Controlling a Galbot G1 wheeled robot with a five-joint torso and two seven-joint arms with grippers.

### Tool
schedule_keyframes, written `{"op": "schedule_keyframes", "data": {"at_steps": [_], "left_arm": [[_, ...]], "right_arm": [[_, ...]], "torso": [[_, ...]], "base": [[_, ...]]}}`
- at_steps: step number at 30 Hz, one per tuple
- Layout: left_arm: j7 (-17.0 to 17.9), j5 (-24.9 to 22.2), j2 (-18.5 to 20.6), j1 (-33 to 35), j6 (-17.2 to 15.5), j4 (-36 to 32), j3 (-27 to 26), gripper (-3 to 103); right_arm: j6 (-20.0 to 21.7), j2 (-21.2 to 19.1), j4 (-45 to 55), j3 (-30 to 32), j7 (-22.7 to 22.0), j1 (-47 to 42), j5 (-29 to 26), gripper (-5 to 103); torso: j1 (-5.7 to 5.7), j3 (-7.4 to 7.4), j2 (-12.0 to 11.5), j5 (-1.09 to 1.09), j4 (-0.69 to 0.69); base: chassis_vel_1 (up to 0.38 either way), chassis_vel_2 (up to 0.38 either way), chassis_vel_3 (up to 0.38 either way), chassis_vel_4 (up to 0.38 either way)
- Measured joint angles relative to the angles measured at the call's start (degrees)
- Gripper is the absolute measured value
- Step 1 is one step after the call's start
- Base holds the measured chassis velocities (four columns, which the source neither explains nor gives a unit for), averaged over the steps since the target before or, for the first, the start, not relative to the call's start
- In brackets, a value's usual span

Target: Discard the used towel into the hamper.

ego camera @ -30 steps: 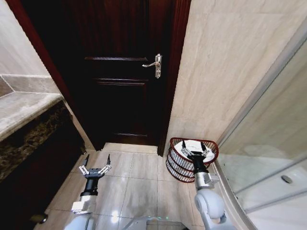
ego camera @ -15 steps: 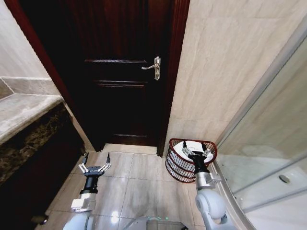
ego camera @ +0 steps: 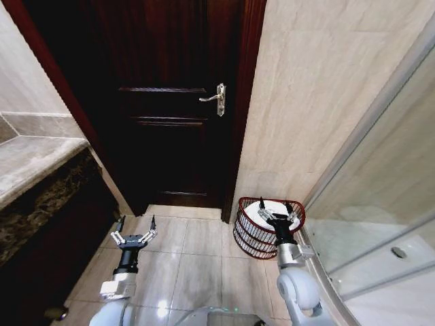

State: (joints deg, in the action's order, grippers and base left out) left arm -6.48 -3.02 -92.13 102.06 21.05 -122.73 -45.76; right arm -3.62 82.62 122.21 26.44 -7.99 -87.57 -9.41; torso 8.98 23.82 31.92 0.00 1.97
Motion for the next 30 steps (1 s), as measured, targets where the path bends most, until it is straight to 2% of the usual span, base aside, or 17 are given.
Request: {"op": "schedule_keyframes", "data": {"at_steps": [8, 11, 12, 14, 20, 24, 26, 27, 30], "left_arm": [[-0.81, -0.22, 0.00, 0.87, -2.68, -2.48, 0.12, 100], [-2.14, -2.62, 0.00, 2.21, -7.25, -5.06, 0.56, 100], [-2.14, -2.62, 0.00, 2.21, -7.25, -5.06, 0.56, 100], [-2.25, -4.63, 0.00, 2.27, -9.70, -6.25, 0.88, 100], [-1.66, -5.67, 2.10, 2.23, -10.53, -6.47, 1.93, 100], [0.03, -5.33, 4.75, 1.39, -10.03, -5.69, 2.86, 100], [3.30, -4.25, 5.40, 0.19, -10.50, -5.53, 3.84, 100], [3.30, -4.25, 5.40, 0.19, -10.50, -5.53, 3.84, 100], [9.49, -0.44, 5.46, -0.59, -12.01, -5.73, 5.50, 100]], "right_arm": [[0.02, 0.28, 0.53, 2.09, 0.77, -0.05, 0.92, 100], [-0.27, 0.81, 0.61, 4.14, 2.06, -0.42, 1.65, 100], [-0.27, 0.81, 0.61, 4.14, 2.06, -0.42, 1.65, 100], [-0.95, 1.69, 0.77, 6.38, 3.42, -1.41, 2.47, 100], [-1.97, 2.15, 2.22, 9.15, 5.40, -4.77, 2.12, 100], [-2.88, 1.87, 4.08, 10.69, 5.77, -8.04, 1.09, 100], [-3.34, 2.06, 5.04, 11.05, 6.02, -9.45, 1.07, 100], [-3.34, 2.06, 5.04, 11.05, 6.02, -9.45, 1.07, 100], [-3.45, 2.68, 6.02, 10.71, 6.11, -9.93, 1.54, 100]], "torso": [[0.47, 0.67, 1.13, 0.00, 0.00], [0.70, 1.05, 1.75, 0.00, 0.00], [0.70, 1.05, 1.75, 0.00, 0.00], [0.87, 1.34, 2.20, 0.00, 0.01], [1.06, 1.65, 2.69, 0.00, 0.00], [1.24, 1.93, 3.16, -0.01, 0.00], [1.37, 2.10, 3.46, -0.01, -0.01], [1.37, 2.10, 3.46, -0.01, -0.01], [1.50, 2.31, 3.79, -0.01, 0.00]], "base": [[0.000, 0.000, 0.000, 0.000], [0.000, 0.000, 0.000, 0.000], [0.000, 0.000, 0.000, 0.000], [0.000, 0.000, 0.000, 0.000], [0.000, 0.000, 0.000, 0.000], [0.000, 0.000, 0.000, 0.000], [0.000, 0.000, 0.000, 0.000], [0.000, 0.000, 0.000, 0.000], [0.000, 0.000, 0.000, 0.000]]}}
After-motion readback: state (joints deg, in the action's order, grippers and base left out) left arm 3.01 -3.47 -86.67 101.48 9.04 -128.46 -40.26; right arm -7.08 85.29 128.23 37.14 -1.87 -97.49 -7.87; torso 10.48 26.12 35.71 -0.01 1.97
